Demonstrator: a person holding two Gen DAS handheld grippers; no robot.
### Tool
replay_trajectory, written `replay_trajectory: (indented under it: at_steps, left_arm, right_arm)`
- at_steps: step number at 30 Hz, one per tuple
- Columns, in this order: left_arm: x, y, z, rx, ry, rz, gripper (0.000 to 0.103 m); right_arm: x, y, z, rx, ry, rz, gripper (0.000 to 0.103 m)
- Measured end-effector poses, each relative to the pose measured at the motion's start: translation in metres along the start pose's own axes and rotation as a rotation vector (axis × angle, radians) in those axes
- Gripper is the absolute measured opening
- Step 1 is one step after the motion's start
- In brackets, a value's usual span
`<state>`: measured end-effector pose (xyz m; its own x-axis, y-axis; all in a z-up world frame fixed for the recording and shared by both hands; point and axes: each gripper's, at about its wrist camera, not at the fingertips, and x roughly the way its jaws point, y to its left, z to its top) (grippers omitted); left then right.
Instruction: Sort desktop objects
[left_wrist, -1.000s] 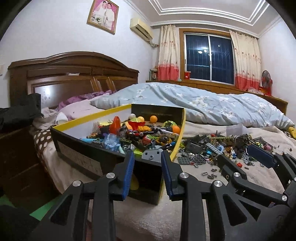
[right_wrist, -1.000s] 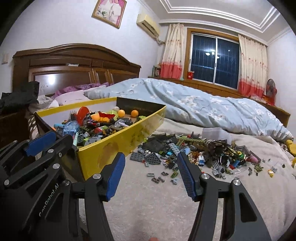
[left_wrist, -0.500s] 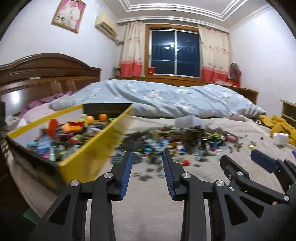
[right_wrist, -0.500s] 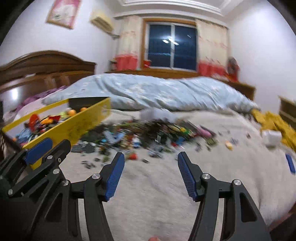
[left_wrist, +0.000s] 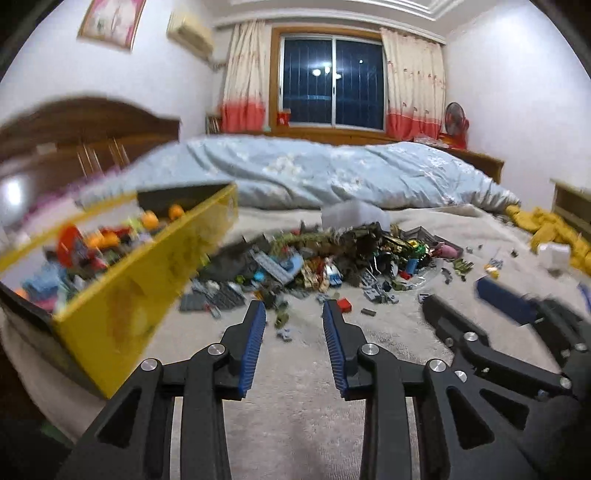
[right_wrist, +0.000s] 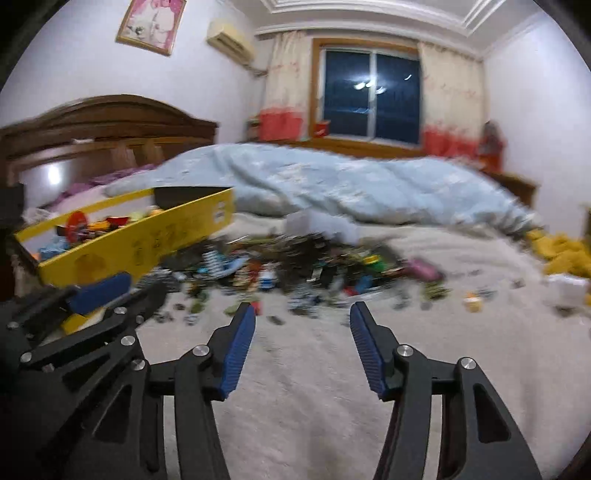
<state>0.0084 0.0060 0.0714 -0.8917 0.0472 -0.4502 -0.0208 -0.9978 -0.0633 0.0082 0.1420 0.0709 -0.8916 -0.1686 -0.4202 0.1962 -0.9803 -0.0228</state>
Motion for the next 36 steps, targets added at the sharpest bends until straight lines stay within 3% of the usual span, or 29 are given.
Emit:
replay_trajectory:
  at_steps: [2, 4, 5, 8, 11, 16, 17, 19, 22, 23, 27, 34, 36]
  left_arm:
    - [0.019, 0.019, 0.004, -0.079, 0.074, -0.068, 0.034]
    - [0.036, 0.04, 0.005, -0.174, 0.143, -0.169, 0.035]
    - [0.042, 0.047, 0.005, -0.201, 0.161, -0.194, 0.035]
    - [0.056, 0.054, 0.004, -0.185, 0.201, -0.217, 0.038]
    - [0.064, 0.045, 0.004, -0.098, 0.211, -0.221, 0.041]
    - [0.074, -0.001, 0.009, 0.175, 0.165, -0.25, 0.04]
    - [0.078, -0.005, 0.009, 0.201, 0.163, -0.247, 0.039]
    - [0.09, -0.007, 0.01, 0.195, 0.191, -0.247, 0.039]
    - [0.119, -0.003, 0.007, 0.148, 0.328, -0.219, 0.036]
    - [0.122, -0.003, 0.007, 0.141, 0.34, -0.218, 0.034]
    - [0.123, -0.008, 0.005, 0.175, 0.339, -0.2, 0.029]
    - [0.122, -0.027, 0.006, 0.282, 0.314, -0.176, 0.028]
    - [0.122, -0.03, 0.006, 0.3, 0.314, -0.191, 0.02]
  right_arm:
    - [0.023, -0.003, 0.01, 0.029, 0.122, 0.106, 0.054]
    - [0.049, -0.009, 0.016, 0.038, 0.252, 0.292, 0.052]
    - [0.057, -0.013, 0.017, 0.027, 0.266, 0.316, 0.05]
    - [0.077, -0.02, 0.015, -0.057, 0.268, 0.263, 0.05]
    - [0.103, -0.021, 0.009, -0.091, 0.369, 0.321, 0.051]
    - [0.126, -0.012, 0.01, -0.145, 0.405, 0.311, 0.05]
    - [0.129, -0.011, 0.01, -0.157, 0.406, 0.303, 0.043]
    - [0.134, -0.015, 0.008, -0.153, 0.419, 0.303, 0.037]
    - [0.138, -0.024, 0.01, -0.101, 0.426, 0.326, 0.027]
    - [0.138, -0.025, 0.01, -0.103, 0.426, 0.33, 0.025]
    - [0.139, -0.019, 0.01, -0.134, 0.423, 0.345, 0.013]
    - [0.132, -0.019, 0.011, -0.135, 0.394, 0.342, 0.007]
    - [0.131, -0.02, 0.012, -0.127, 0.384, 0.342, 0.006]
